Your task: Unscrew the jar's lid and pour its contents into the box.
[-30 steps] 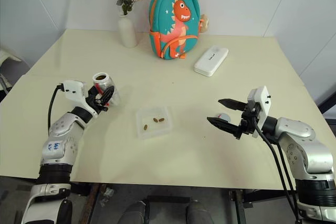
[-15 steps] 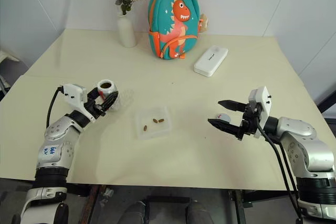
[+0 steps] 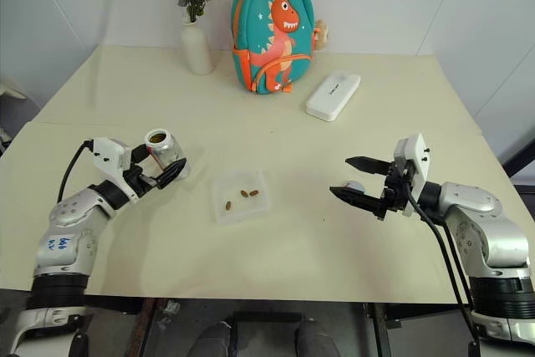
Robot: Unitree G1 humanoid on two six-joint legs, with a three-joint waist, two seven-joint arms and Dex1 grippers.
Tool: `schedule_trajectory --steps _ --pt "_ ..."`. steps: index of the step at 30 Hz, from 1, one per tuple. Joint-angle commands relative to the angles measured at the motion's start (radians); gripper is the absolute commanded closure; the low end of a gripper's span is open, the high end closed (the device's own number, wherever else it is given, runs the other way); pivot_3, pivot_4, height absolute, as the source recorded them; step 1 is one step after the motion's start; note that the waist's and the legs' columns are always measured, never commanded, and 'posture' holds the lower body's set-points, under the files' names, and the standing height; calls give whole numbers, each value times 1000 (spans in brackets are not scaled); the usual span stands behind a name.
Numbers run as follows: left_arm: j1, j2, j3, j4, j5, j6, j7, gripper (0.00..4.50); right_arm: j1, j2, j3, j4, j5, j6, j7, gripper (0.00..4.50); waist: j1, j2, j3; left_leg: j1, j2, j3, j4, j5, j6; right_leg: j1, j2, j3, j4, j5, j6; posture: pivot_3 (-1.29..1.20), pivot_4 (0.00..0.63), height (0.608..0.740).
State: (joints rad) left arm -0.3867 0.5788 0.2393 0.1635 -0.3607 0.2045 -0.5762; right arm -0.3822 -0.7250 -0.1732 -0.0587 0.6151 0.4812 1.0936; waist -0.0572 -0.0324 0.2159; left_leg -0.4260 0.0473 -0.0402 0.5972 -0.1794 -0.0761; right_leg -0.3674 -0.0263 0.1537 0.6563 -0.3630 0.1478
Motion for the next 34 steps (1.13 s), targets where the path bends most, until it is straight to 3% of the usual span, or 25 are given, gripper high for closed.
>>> schedule_trajectory --steps 1,9,22,29,34 --pt "2 42 39 -35 -8 10 -20 18 -19 -3 -16 -3 7 -17 11 0 0 0 0 0 0 0 0 0 0 0 0 0 0 0 0 0 150 740" --pt "7 132 13 -18 5 46 -110 18 -12 -8 -14 -18 11 -10 10 0 0 0 0 0 0 0 -4 0 -1 -1 -1 0 -3 -1 -1 0 150 740" --pt "154 276 49 -100 -145 155 -495 18 -13 -91 -30 11 9 -2 86 0 -2 0 0 0 3 4 -9 -2 -2 -6 -1 0 -3 -3 -6 0 150 740" --pt "93 339 166 104 -175 -44 -694 18 -2 -133 -63 18 21 -13 134 0 -3 0 0 0 3 5 -10 -2 -3 -8 -1 0 -3 -4 -7 0 150 740" --pt "-12 377 253 331 -162 -242 -752 18 30 -213 -56 68 -9 -68 276 0 -2 0 0 0 3 6 -11 -2 -3 -8 -1 0 -3 -5 -8 0 150 740"
